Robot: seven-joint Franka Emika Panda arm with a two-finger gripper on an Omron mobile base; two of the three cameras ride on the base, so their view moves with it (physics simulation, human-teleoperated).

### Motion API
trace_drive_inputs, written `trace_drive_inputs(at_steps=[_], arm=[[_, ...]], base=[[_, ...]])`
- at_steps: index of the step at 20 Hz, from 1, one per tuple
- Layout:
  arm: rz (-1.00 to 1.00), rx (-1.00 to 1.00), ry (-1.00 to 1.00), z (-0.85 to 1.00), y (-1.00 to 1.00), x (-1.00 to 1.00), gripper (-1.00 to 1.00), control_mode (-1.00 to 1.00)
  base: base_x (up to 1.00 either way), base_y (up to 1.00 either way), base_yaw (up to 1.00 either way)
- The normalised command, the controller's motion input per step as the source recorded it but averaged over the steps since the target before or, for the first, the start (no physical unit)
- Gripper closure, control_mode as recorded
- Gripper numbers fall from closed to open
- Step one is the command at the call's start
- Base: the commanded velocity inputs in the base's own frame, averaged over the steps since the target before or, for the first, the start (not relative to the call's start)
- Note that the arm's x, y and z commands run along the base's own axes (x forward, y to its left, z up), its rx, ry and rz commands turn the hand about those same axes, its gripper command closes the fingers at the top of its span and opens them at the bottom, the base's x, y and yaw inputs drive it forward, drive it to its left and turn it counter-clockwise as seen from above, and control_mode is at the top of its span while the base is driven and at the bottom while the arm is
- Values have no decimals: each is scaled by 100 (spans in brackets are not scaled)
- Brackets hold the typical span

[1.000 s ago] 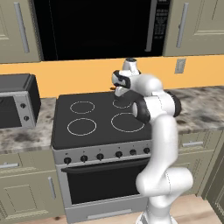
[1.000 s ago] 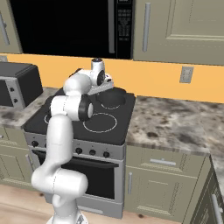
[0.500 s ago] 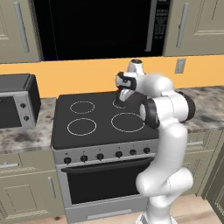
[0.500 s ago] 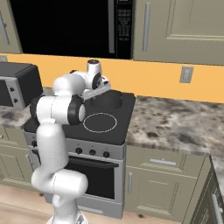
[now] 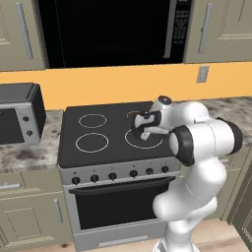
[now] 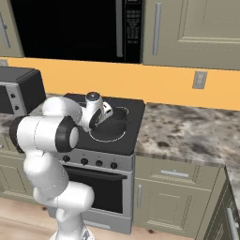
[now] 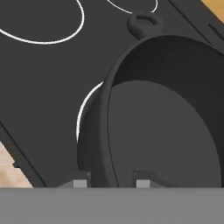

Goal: Move the pot and pan from the stove into the sink.

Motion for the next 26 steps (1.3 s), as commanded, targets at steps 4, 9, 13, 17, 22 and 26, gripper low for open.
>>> trace_drive_inputs(at_steps=[4, 9, 13, 17, 22, 26], arm=[[11, 0, -12, 44, 8, -78, 100, -100], [12, 0, -10, 62, 8, -74, 100, -100], [13, 0, -11, 63, 7, -73, 100, -100], [14, 0, -9, 68, 5, -72, 100, -100], [13, 0, -3, 70, 5, -82, 100, -100], [10, -1, -2, 50, 14, -92, 100, -100]], base=[[0, 0, 0], [0, 0, 0], [0, 0, 0], [0, 0, 0], [0, 0, 0], [0, 0, 0]])
